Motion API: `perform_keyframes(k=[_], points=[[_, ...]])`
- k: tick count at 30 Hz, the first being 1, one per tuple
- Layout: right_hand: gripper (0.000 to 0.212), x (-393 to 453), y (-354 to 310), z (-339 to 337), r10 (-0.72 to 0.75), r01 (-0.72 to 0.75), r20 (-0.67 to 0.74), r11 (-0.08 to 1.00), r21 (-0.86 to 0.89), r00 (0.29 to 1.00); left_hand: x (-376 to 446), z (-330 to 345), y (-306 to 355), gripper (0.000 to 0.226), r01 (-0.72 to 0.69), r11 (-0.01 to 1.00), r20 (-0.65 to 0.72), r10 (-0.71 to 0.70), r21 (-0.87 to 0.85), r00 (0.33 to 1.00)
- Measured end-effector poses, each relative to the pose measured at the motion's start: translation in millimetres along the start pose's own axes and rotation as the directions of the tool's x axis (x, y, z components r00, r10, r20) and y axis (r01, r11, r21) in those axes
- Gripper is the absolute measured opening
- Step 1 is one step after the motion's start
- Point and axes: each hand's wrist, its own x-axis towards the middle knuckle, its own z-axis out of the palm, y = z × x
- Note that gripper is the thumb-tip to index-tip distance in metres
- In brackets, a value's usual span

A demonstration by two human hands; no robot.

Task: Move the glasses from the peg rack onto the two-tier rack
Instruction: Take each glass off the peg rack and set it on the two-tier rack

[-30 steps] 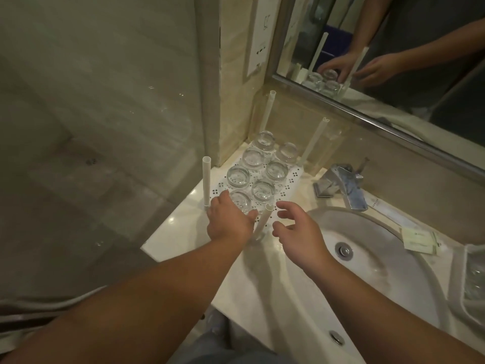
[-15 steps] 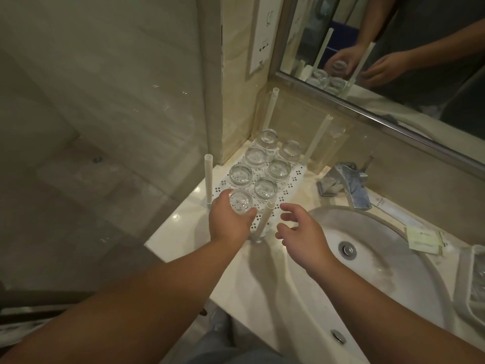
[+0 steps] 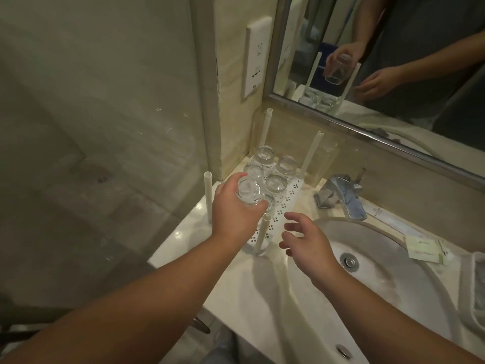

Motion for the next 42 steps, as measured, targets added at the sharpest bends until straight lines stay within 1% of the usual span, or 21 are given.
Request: perform_keyframes(k=[5, 7, 8, 9, 10, 11, 13, 15, 17, 19, 23, 26, 29, 32, 33, 35, 39, 40, 42], points=[[0.03, -2, -9, -4, 0.057, -0.055, -0.011, 0.988, 0.142, 0.998, 8, -6, 33, 0.063, -0.052, 0.997, 0.017, 0.053, -0.051, 0.998], [0.024, -1, -14, -6, 0.097, -0.089, -0.02, 0.967, 0.24, 0.995, 8, -7, 46, 0.063, -0.095, 0.994, 0.041, 0.098, -0.061, 0.994], [0.02, 0, -17, -7, 0.125, -0.115, -0.012, 0.941, 0.317, 0.992, 7, -7, 53, 0.063, -0.117, 0.991, 0.058, 0.121, -0.066, 0.991], [0.017, 0, -21, -8, 0.155, -0.146, 0.013, 0.895, 0.422, 0.988, 6, -7, 60, 0.063, -0.139, 0.988, 0.077, 0.144, -0.067, 0.987], [0.019, 0, -25, -9, 0.183, -0.185, 0.057, 0.823, 0.537, 0.981, 4, -6, 66, 0.064, -0.16, 0.985, 0.096, 0.166, -0.065, 0.982], [0.025, 1, -29, -10, 0.204, -0.229, 0.115, 0.733, 0.641, 0.972, 2, -5, 71, 0.065, -0.177, 0.982, 0.118, 0.183, -0.064, 0.976], [0.042, 1, -36, -15, 0.217, -0.325, 0.244, 0.558, 0.764, 0.945, -3, -2, 82, 0.065, -0.201, 0.978, 0.167, 0.209, -0.063, 0.964], [0.058, 0, -43, -21, 0.154, -0.396, 0.366, 0.407, 0.823, 0.918, -9, 1, 92, 0.065, -0.231, 0.971, 0.213, 0.238, -0.057, 0.948], [0.072, -3, -48, -26, 0.041, -0.423, 0.431, 0.295, 0.857, 0.901, -15, 4, 99, 0.065, -0.256, 0.964, 0.26, 0.265, -0.069, 0.929], [0.078, -5, -50, -31, -0.051, -0.411, 0.436, 0.25, 0.877, 0.899, -20, 5, 105, 0.066, -0.261, 0.961, 0.313, 0.276, -0.089, 0.909], [0.077, -11, -52, -40, -0.155, -0.378, 0.411, 0.204, 0.903, 0.898, -27, 6, 109, 0.066, -0.227, 0.966, 0.389, 0.259, -0.127, 0.884], [0.072, -14, -56, -48, -0.174, -0.351, 0.388, 0.212, 0.912, 0.905, -30, 5, 108, 0.064, -0.204, 0.965, 0.386, 0.253, -0.163, 0.887], [0.068, -15, -58, -54, -0.175, -0.327, 0.374, 0.249, 0.912, 0.911, -31, 4, 104, 0.065, -0.209, 0.965, 0.395, 0.256, -0.158, 0.882], [0.074, -14, -60, -60, -0.089, -0.262, 0.303, 0.315, 0.912, 0.949, -29, 4, 96, 0.067, -0.207, 0.967, 0.412, 0.25, -0.148, 0.876], [0.075, -14, -60, -63, -0.051, -0.243, 0.276, 0.341, 0.908, 0.96, -29, 4, 92, 0.066, -0.211, 0.969, 0.419, 0.247, -0.132, 0.874], [0.069, -15, -60, -68, -0.004, -0.225, 0.251, 0.428, 0.875, 0.968, -28, 5, 84, 0.064, -0.222, 0.972, 0.435, 0.235, -0.081, 0.869], [0.047, -20, -57, -80, 0.007, -0.137, 0.164, 0.586, 0.799, 0.986, -31, 12, 71, 0.064, -0.232, 0.973, 0.474, 0.202, 0.005, 0.857], [0.044, -21, -56, -83, 0.004, -0.109, 0.136, 0.619, 0.778, 0.991, -32, 14, 68, 0.065, -0.24, 0.97, 0.479, 0.2, 0.025, 0.855], [0.047, -23, -55, -86, -0.01, -0.056, 0.086, 0.681, 0.73, 0.996, -34, 18, 64, 0.068, -0.254, 0.966, 0.492, 0.196, 0.053, 0.848]])
